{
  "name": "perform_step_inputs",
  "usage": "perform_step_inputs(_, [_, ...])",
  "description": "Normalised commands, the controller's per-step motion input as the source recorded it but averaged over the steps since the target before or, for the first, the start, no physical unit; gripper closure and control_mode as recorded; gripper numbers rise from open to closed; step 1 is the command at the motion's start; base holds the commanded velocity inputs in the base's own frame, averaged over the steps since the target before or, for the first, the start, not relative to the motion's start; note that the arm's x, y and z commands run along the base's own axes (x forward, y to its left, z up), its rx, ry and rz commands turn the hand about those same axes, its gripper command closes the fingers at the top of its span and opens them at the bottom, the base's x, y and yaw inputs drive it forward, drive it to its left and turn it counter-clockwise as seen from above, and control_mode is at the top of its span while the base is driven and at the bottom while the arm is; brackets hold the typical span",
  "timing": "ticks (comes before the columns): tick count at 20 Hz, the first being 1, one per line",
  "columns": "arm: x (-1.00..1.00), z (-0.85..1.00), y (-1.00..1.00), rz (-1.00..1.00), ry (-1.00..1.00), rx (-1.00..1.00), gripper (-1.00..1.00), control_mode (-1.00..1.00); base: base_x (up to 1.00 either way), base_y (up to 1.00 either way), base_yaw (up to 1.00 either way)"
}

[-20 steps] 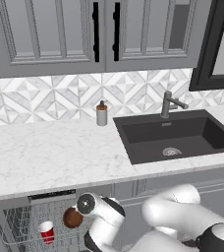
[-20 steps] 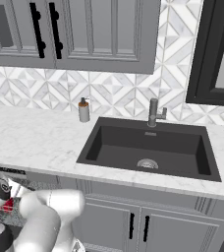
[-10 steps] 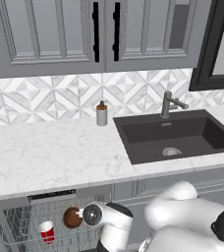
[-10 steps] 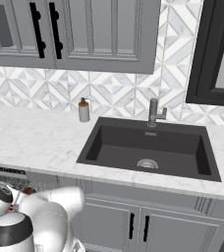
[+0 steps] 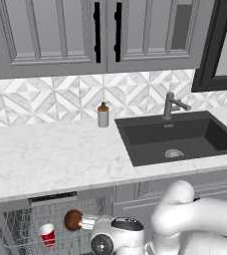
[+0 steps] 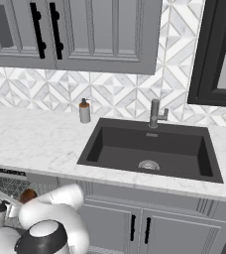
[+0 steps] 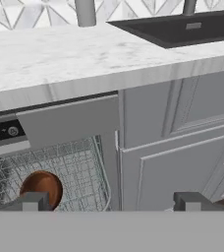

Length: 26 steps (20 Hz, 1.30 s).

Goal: Pick up the cup and bowl from the counter, place them in the dishwasher, and close the dishwasher door.

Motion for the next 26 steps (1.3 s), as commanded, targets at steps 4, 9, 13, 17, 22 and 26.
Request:
perform_step_inputs(4, [-0.18,0.13,0.0,0.0,-0.07,0.03,-1.0,-1.0,0.0,0.0,0.0])
perform_step_inputs(9, [-0.15,0.0,0.0,0.0,0.0,0.0,-1.0,-1.0,0.0,0.0,0.0])
perform_step_inputs(13, [-0.39,0.0,0.0,0.0,-0.03,0.0,-1.0,-1.0,0.0,0.0,0.0])
perform_step_inputs(17, [-0.68,0.03,0.13,0.02,-0.2,0.0,-1.0,-1.0,0.0,0.0,0.0])
perform_step_inputs(22, [-0.73,0.0,0.34,0.05,-0.19,0.0,-1.0,-1.0,0.0,0.0,0.0])
perform_step_inputs(26, [-0.65,-0.11,0.64,0.09,-0.11,0.0,-1.0,-1.0,0.0,0.0,0.0])
